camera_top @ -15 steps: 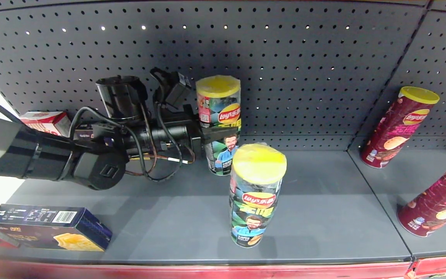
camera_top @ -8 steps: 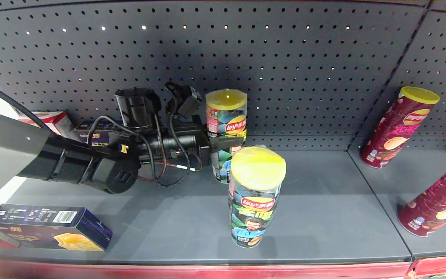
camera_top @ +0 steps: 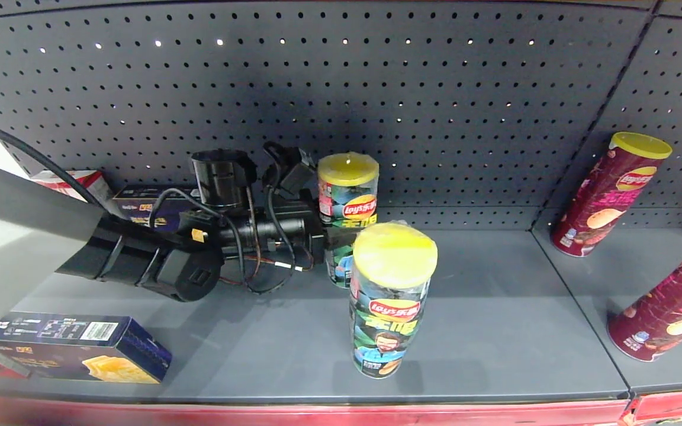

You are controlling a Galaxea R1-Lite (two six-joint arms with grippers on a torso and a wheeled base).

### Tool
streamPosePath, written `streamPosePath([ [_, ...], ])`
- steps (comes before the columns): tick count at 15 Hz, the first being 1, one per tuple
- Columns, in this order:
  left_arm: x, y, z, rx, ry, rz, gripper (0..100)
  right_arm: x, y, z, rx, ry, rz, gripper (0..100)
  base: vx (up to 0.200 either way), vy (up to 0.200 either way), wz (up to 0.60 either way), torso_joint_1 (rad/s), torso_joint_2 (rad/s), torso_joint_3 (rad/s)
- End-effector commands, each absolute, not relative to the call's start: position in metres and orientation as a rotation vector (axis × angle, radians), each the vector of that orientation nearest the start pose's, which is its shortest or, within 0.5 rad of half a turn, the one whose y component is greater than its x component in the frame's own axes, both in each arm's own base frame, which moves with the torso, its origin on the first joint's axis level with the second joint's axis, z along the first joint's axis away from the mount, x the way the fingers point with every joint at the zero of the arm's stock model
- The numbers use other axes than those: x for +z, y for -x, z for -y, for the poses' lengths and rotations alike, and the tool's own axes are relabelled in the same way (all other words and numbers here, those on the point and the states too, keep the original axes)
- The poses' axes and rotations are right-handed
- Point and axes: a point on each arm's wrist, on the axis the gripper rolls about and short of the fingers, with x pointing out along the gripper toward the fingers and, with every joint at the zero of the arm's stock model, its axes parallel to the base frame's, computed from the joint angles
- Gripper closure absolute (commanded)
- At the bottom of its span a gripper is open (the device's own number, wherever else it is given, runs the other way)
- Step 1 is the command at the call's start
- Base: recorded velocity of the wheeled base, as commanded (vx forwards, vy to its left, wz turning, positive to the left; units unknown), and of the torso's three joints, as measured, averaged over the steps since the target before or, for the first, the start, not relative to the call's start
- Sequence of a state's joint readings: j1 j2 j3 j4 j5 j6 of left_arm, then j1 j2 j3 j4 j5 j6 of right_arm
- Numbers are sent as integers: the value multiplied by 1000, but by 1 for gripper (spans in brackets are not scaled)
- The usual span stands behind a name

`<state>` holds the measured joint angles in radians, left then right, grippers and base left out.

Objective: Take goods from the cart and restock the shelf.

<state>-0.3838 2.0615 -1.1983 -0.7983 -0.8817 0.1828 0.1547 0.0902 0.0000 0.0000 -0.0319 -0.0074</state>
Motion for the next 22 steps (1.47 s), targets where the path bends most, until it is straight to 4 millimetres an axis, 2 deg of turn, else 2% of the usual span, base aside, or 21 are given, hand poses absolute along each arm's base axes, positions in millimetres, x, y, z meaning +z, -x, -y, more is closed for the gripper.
streamPosePath([
  [1, 172, -370, 167, -1264, -136, 33, 0, 77, 15, 3, 123, 16, -91, 0, 0, 0, 0, 0, 0, 0],
  [3, 169, -368, 163, -1258, -131, 17, 0, 77, 15, 3, 123, 16, -91, 0, 0, 0, 0, 0, 0, 0],
  [4, 180, -362, 149, -1226, -135, 26, 0, 77, 15, 3, 123, 16, -91, 0, 0, 0, 0, 0, 0, 0],
  [5, 184, -359, 144, -1201, -136, 24, 0, 77, 15, 3, 125, 16, -91, 0, 0, 0, 0, 0, 0, 0],
  [10, 190, -334, 130, -1087, -185, 11, 0, 77, 16, 3, 125, 16, -90, 0, 0, 0, 0, 0, 0, 0],
  [22, 191, -339, 122, -879, -251, -30, 0, 77, 15, 3, 123, 16, -91, 0, 0, 0, 0, 0, 0, 0],
])
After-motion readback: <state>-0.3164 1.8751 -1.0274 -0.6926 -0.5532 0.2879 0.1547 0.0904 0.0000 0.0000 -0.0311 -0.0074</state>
